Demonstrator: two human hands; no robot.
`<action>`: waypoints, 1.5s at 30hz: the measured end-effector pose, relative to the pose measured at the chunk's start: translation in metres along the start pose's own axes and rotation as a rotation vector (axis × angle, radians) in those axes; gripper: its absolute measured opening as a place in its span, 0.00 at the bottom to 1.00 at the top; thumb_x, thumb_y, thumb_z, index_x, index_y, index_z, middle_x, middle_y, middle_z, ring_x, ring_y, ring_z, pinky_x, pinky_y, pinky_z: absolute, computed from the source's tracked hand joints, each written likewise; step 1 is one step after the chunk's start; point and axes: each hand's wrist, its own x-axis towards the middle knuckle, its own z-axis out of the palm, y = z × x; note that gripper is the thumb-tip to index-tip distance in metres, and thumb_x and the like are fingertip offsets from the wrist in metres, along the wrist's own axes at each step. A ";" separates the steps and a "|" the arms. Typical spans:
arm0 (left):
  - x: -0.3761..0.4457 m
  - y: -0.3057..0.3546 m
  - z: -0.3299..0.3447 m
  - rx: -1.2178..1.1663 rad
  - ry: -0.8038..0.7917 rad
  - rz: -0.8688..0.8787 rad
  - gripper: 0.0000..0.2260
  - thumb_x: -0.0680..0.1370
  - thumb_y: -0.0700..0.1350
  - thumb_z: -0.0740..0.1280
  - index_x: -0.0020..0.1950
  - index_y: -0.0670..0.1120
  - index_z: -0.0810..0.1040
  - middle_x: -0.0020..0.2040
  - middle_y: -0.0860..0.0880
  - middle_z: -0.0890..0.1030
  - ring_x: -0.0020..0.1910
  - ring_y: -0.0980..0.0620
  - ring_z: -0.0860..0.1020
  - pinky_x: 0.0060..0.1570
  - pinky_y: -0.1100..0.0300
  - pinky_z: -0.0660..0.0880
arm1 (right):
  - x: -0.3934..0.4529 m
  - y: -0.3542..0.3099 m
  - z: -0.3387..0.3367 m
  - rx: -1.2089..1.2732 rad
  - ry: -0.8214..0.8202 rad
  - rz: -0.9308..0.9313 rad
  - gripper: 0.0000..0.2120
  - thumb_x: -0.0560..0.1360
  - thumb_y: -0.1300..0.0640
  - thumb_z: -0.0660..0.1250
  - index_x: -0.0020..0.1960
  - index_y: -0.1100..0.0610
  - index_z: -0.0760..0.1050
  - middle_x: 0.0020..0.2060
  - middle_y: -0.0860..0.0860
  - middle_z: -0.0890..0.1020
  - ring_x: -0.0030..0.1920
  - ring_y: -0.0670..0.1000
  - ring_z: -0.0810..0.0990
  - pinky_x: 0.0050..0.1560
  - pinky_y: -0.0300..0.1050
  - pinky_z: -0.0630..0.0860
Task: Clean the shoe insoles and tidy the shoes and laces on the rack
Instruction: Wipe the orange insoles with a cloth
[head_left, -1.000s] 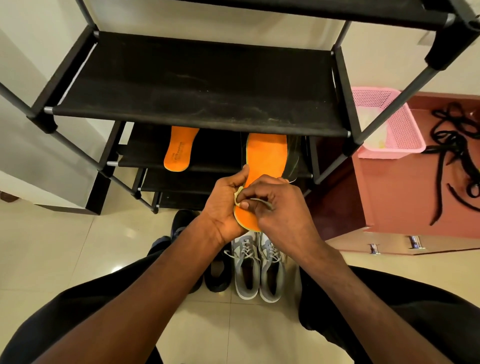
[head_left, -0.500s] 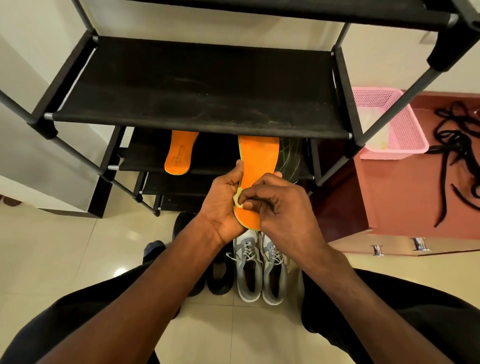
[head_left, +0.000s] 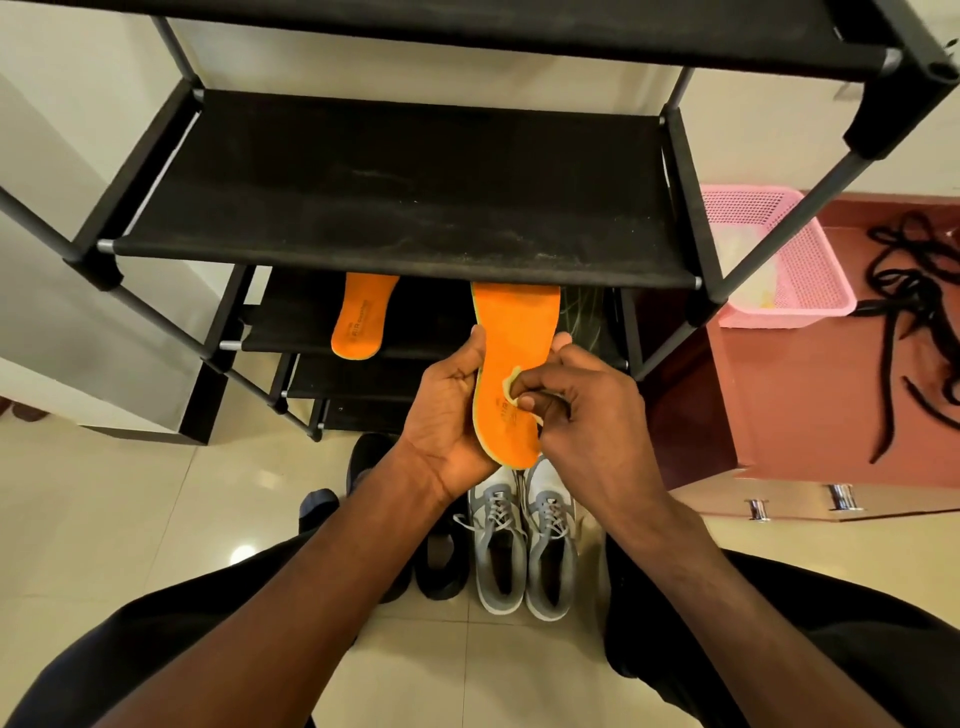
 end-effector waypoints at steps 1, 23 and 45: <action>0.001 -0.001 -0.002 0.010 -0.008 0.007 0.30 0.86 0.60 0.53 0.77 0.39 0.70 0.75 0.39 0.72 0.79 0.40 0.65 0.78 0.45 0.62 | -0.001 -0.003 0.000 0.027 -0.022 -0.020 0.10 0.75 0.69 0.74 0.50 0.56 0.87 0.45 0.46 0.82 0.48 0.46 0.83 0.49 0.53 0.82; -0.002 -0.007 0.001 0.011 -0.017 0.042 0.26 0.86 0.53 0.54 0.53 0.41 0.88 0.57 0.42 0.86 0.52 0.47 0.83 0.55 0.53 0.81 | 0.004 -0.004 -0.009 -0.158 0.052 0.070 0.11 0.75 0.65 0.73 0.51 0.51 0.87 0.50 0.42 0.84 0.48 0.47 0.84 0.47 0.52 0.83; 0.003 -0.002 -0.007 -0.007 0.011 0.065 0.26 0.87 0.56 0.53 0.65 0.38 0.82 0.64 0.39 0.82 0.60 0.45 0.83 0.64 0.53 0.78 | 0.008 0.007 -0.001 -0.111 0.020 0.079 0.11 0.77 0.63 0.75 0.52 0.48 0.87 0.48 0.39 0.83 0.48 0.42 0.82 0.46 0.47 0.82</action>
